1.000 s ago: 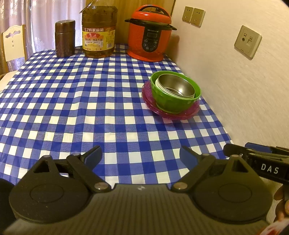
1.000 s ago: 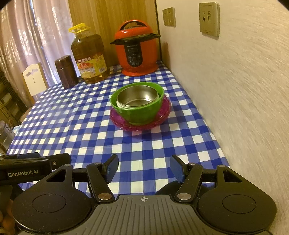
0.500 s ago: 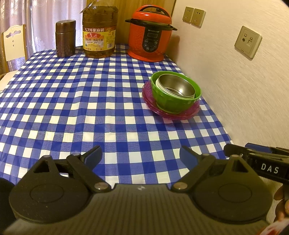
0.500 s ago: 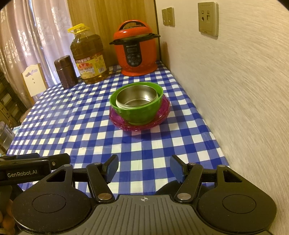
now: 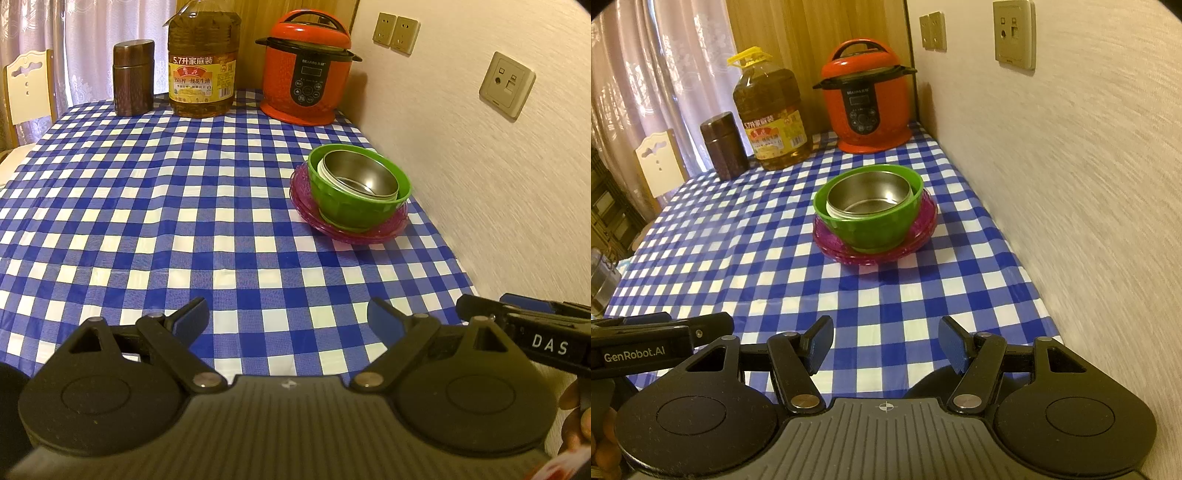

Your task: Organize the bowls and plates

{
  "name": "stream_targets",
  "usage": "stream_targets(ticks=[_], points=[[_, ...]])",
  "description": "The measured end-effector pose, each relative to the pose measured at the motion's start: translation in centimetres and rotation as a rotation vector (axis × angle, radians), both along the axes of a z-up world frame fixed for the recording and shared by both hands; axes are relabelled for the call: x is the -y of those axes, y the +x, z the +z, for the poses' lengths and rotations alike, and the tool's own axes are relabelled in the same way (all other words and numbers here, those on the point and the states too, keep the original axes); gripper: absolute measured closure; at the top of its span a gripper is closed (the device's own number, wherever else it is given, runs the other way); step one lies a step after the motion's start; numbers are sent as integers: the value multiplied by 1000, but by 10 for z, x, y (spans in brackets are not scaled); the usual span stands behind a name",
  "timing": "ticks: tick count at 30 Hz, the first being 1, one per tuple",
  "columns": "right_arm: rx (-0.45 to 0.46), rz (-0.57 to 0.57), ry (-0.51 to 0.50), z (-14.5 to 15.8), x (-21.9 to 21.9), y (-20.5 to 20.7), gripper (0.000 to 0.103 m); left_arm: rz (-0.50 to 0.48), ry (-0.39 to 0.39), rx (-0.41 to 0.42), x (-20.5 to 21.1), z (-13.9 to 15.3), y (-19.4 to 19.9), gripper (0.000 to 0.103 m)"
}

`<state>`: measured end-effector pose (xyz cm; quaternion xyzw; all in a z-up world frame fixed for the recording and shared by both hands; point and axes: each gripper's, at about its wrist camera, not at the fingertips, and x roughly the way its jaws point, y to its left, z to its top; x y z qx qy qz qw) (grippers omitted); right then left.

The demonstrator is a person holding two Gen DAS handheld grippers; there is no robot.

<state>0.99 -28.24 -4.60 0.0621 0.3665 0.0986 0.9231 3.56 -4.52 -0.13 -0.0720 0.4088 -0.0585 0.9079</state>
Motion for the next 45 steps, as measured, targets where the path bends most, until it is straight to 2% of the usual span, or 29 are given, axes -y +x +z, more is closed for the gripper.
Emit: stream_targets(ticks=[37, 45], points=[[-3, -1, 1, -1, 2, 1, 40, 1, -2, -1, 1, -1, 0, 12], [-3, 0, 2, -1, 2, 2, 40, 6, -2, 24, 1, -4, -4, 12]])
